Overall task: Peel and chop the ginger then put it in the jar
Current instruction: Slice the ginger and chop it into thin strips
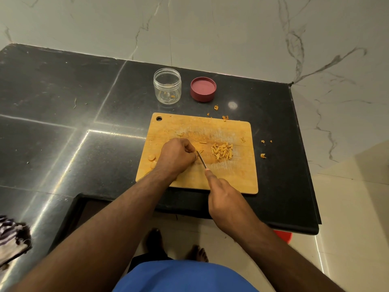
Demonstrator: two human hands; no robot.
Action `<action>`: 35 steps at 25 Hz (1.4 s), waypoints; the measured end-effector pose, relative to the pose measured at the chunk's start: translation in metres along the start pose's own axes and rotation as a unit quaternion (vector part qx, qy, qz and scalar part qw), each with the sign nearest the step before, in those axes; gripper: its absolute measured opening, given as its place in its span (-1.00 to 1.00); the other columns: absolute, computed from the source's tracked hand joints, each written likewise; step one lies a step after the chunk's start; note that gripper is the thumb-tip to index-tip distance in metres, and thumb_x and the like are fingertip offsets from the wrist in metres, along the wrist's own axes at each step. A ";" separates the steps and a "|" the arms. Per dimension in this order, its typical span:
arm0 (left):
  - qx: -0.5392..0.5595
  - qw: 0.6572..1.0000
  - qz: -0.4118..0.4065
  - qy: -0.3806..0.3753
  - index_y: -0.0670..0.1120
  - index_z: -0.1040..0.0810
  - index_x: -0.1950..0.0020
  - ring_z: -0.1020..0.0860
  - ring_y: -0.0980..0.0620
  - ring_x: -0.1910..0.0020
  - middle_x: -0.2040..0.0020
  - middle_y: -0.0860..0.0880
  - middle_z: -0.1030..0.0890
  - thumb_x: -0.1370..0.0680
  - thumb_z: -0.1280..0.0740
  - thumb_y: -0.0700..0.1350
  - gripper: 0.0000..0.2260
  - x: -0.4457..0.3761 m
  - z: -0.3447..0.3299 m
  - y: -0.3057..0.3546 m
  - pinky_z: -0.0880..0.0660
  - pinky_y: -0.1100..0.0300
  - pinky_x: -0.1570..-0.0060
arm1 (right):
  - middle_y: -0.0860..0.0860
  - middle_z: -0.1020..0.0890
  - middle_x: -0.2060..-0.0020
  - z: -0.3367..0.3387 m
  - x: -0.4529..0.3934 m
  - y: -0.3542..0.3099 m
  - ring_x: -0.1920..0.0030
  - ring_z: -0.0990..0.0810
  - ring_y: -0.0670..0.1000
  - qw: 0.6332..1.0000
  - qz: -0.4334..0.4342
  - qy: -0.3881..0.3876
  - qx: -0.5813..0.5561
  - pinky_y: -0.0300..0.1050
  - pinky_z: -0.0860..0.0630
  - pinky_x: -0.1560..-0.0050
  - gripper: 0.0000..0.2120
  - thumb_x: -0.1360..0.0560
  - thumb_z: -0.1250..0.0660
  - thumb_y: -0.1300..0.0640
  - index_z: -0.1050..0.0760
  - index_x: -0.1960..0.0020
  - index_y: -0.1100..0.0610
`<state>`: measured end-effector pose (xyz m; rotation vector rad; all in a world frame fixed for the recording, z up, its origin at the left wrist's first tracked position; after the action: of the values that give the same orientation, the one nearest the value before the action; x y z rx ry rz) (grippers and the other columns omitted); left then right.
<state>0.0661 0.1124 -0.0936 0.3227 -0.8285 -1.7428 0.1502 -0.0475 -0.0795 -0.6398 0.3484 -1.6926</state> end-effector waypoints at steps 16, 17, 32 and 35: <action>-0.001 1.000 -0.009 -0.004 -0.05 -0.70 -0.05 -0.55 0.16 0.12 0.04 0.05 -0.67 -0.50 -0.48 -0.11 -0.86 0.001 0.001 -0.003 -0.37 0.36 0.29 | 0.01 -0.48 -0.11 0.006 -0.007 -0.003 0.04 -0.49 0.01 0.999 0.007 0.029 -0.026 0.05 -0.50 0.02 -0.49 -0.66 -0.05 0.13 -0.05 -0.59 -0.02; 0.001 1.000 -0.009 -0.003 -0.06 -0.70 -0.04 -0.55 0.16 0.13 0.05 0.04 -0.68 -0.50 -0.48 -0.12 -0.87 0.001 0.001 -0.003 -0.36 0.36 0.30 | 0.02 -0.47 -0.11 0.005 -0.009 -0.003 0.04 -0.49 0.02 0.999 0.005 0.021 -0.023 0.07 -0.50 0.02 -0.49 -0.66 -0.04 0.13 -0.04 -0.59 -0.03; -0.001 1.000 -0.004 -0.005 -0.05 -0.69 -0.02 -0.55 0.13 0.10 0.08 0.05 -0.65 -0.51 -0.47 -0.12 -0.90 0.001 0.001 -0.002 -0.36 0.35 0.30 | -0.04 -0.44 -0.02 0.005 0.018 0.004 0.23 -0.46 -0.05 0.999 -0.008 0.032 0.011 -0.15 -0.44 0.26 -0.48 -0.67 -0.04 0.14 -0.03 -0.60 -0.04; -0.004 1.000 -0.009 -0.006 -0.05 -0.69 -0.10 -0.55 0.14 0.06 0.01 0.04 -0.66 -0.52 -0.46 -0.11 -0.83 0.002 0.001 -0.004 -0.40 0.31 0.19 | -0.07 -0.41 0.08 0.016 0.020 0.003 0.30 -0.43 -0.02 0.997 0.007 0.076 -0.002 -0.15 -0.44 0.32 -0.48 -0.66 -0.07 0.16 -0.07 -0.60 -0.02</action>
<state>0.0620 0.1116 -0.0951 0.3142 -0.8289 -1.7659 0.1596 -0.0658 -0.0637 -0.5114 0.4646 -1.7313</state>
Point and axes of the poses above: each hand's wrist, its own x-axis away from the middle knuckle, its own z-axis out of the back of the hand, y = z × x, the point moved 10 cm from there along -x, towards the middle knuckle
